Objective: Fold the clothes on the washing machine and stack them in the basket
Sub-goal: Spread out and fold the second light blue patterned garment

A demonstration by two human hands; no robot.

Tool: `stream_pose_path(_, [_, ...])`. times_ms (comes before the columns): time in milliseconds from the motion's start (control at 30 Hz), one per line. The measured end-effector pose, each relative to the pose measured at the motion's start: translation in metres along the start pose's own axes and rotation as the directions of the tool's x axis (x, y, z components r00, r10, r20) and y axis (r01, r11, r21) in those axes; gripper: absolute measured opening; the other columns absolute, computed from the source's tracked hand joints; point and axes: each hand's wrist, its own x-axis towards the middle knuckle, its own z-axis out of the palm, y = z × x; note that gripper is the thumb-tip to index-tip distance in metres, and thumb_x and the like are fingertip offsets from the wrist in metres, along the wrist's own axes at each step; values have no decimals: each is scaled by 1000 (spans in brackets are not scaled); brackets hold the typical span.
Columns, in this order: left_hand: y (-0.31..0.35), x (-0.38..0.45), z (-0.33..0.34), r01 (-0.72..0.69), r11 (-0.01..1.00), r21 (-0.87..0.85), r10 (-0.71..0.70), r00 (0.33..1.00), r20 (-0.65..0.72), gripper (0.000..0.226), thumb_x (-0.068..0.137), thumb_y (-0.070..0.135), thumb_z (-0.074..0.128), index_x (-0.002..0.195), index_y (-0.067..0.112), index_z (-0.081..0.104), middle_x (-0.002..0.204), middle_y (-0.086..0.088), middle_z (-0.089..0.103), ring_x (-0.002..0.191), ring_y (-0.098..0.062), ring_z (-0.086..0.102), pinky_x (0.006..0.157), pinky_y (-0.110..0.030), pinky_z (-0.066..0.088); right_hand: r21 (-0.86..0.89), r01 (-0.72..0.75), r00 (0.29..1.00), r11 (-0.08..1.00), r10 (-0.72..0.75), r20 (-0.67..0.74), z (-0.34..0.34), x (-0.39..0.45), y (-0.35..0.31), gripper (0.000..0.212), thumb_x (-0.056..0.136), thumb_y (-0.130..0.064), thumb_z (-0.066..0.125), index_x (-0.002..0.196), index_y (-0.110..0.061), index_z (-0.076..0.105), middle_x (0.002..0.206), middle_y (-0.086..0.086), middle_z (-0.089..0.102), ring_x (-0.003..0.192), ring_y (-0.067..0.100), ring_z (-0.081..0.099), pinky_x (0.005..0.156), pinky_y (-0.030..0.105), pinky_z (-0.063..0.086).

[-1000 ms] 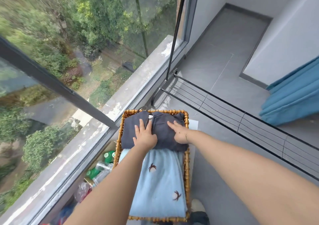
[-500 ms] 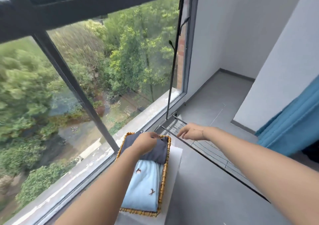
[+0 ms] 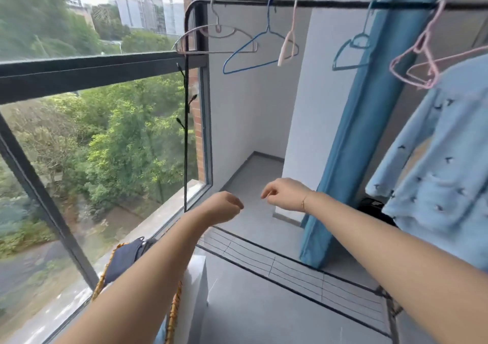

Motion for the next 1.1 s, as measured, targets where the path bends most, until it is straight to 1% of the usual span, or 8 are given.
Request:
stream_pose_path(167, [107, 19, 30, -166, 986, 21, 166, 986, -19, 30, 90, 11, 48, 107, 18, 72, 113, 1, 69, 103, -15, 62, 94, -25, 47, 38, -125, 980, 991, 129, -150, -47, -72, 76, 32, 87, -19, 47, 109, -28, 69, 113, -8, 66, 107, 15, 59, 92, 28, 46])
stream_pose_path(300, [187, 36, 55, -282, 956, 75, 284, 959, -14, 30, 90, 11, 49, 107, 18, 72, 105, 4, 68, 87, -8, 58, 72, -13, 42, 78, -182, 946, 980, 196, -257, -85, -120, 139, 29, 89, -19, 49, 108, -26, 71, 112, -9, 68, 106, 14, 60, 90, 27, 47])
stream_pose_path(400, [264, 54, 83, -364, 920, 145, 367, 930, 4, 29, 91, 12, 49, 109, 18, 72, 108, 5, 67, 94, -8, 58, 79, -13, 39, 115, -229, 904, 967, 255, -343, -118, -164, 205, 27, 88, -19, 51, 105, -24, 72, 105, -8, 69, 101, 13, 61, 84, 26, 47])
stream_pose_path(533, [358, 79, 116, -418, 898, 139, 426, 904, -35, 25, 90, 17, 50, 103, 18, 72, 96, 5, 66, 97, -17, 63, 89, -24, 49, 116, -254, 869, 960, 279, -409, -161, -206, 286, 24, 88, -19, 52, 99, -19, 73, 100, -2, 71, 95, 17, 64, 87, 32, 50])
stream_pose_path(767, [526, 113, 208, -510, 855, 95, 518, 850, -94, 30, 89, 14, 47, 98, 27, 73, 101, 8, 69, 82, -10, 62, 77, -22, 50, 158, -232, 727, 960, 279, -628, -250, -277, 448, 20, 86, -15, 57, 88, -26, 73, 81, -7, 67, 75, 12, 60, 69, 25, 45])
stream_pose_path(900, [586, 133, 225, -549, 836, 29, 544, 818, -187, 28, 90, 14, 48, 95, 28, 72, 98, 10, 66, 79, -10, 61, 68, -22, 49, 166, -204, 600, 965, 258, -757, -292, -294, 508, 18, 87, -13, 56, 91, -20, 72, 89, -11, 65, 87, 14, 59, 79, 28, 45])
stream_pose_path(1000, [617, 149, 227, -574, 818, 27, 563, 792, -236, 29, 89, 13, 48, 85, 33, 70, 101, 9, 68, 84, -13, 63, 78, -26, 52, 159, -202, 532, 966, 244, -811, -318, -292, 544, 20, 85, -11, 57, 93, -23, 69, 85, -15, 53, 86, 15, 52, 74, 29, 40])
stream_pose_path(1100, [646, 170, 215, -581, 813, 27, 563, 774, -290, 30, 90, 10, 48, 90, 27, 72, 102, 5, 69, 88, -17, 65, 80, -26, 52, 132, -195, 527, 972, 217, -822, -344, -283, 569, 21, 84, -10, 58, 102, -17, 68, 94, -7, 50, 86, 17, 51, 76, 29, 41])
